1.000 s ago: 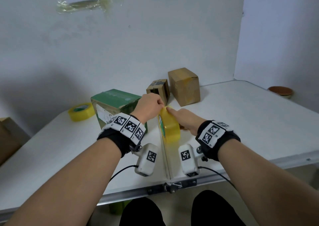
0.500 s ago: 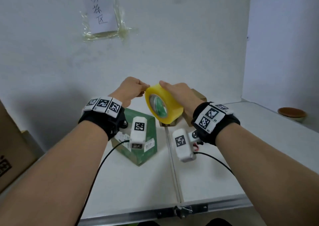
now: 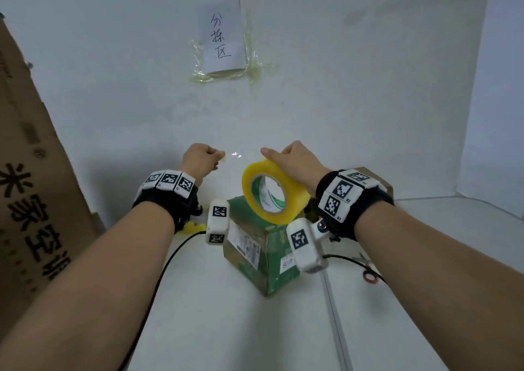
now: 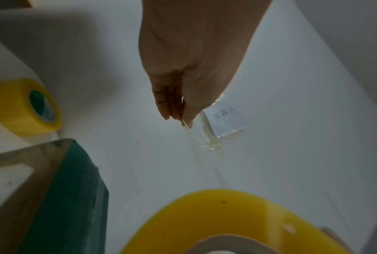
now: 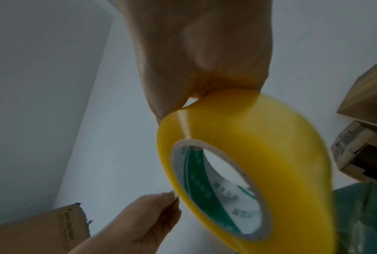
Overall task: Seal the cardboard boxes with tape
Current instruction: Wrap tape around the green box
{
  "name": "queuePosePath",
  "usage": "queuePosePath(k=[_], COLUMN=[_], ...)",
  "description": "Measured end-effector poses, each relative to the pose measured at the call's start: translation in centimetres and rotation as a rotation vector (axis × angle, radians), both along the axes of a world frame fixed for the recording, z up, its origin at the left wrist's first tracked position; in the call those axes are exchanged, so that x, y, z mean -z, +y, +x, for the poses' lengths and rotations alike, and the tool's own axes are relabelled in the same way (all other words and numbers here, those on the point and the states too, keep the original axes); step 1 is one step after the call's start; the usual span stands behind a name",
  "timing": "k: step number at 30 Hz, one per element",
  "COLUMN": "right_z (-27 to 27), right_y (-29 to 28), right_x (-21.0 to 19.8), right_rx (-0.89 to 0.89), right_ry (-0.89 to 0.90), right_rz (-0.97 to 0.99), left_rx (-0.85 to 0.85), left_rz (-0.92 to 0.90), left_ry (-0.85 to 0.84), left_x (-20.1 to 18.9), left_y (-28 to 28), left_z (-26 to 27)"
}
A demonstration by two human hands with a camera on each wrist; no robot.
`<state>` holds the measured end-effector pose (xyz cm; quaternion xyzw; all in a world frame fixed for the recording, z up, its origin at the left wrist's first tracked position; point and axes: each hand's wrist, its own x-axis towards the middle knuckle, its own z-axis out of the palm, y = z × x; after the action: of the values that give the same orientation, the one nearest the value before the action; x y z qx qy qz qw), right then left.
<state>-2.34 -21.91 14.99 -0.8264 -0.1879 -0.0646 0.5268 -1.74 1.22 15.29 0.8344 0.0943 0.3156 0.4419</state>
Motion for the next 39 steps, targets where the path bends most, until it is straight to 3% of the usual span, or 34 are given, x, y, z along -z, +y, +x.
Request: queuePosePath(k=[5, 8, 14, 26, 39], right_z=[0.8, 1.0, 1.2, 1.9, 0.3], right_y=[0.7, 0.9, 1.7, 2.8, 1.7], right_x=[-0.2, -0.3, 0.1, 2.7, 2.8], right_rx=[-0.031, -0.066, -0.127, -0.027, 0.032], right_ry=[0.037, -0.022, 0.026, 0.097, 0.057], right_rz=[0.1, 0.053, -0.19, -0.01, 0.027], left_rx=[0.047, 0.109, 0.076, 0.068, 0.059], left_rz=[-0.213, -0.303, -0.221, -0.25, -0.207], left_ry=[0.064, 0.111, 0.209, 0.314, 0.327], left_x=[2.5, 3.7, 6.1, 7.8, 7.9], left_y=[1.9, 2.6, 2.2, 1.6, 1.0], left_z=[1.7, 2.6, 3.7, 3.5, 3.4])
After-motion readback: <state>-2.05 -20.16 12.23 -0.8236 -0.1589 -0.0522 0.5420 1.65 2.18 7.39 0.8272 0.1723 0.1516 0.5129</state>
